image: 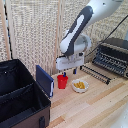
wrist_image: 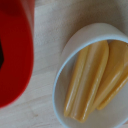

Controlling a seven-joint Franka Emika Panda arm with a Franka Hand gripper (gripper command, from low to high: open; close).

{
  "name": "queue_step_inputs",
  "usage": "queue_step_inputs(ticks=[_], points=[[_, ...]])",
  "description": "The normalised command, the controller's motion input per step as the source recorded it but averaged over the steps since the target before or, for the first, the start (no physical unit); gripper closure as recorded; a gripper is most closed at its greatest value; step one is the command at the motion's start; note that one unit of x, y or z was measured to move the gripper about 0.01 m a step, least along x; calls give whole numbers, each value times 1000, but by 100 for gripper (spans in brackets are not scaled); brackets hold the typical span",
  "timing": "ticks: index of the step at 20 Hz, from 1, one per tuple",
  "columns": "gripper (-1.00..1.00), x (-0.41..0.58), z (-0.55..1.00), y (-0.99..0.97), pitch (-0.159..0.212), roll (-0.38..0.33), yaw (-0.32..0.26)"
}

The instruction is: Kindly spot and seek the red cup placed ahead of you. Cautiously adjust your gripper towards the red cup, gripping it gently. Find the after-storage area of the caddy. Relocate the red cup in your grip over the rear portion and softly release it into the compartment.

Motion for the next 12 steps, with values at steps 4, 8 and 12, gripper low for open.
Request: queue_step_inputs(ticks=[4,8,12], points=[[100,3,-286,74,61,-68,-1],[100,0,-234,150,24,-71,-1],[100,0,-207,169,1,-72,0]])
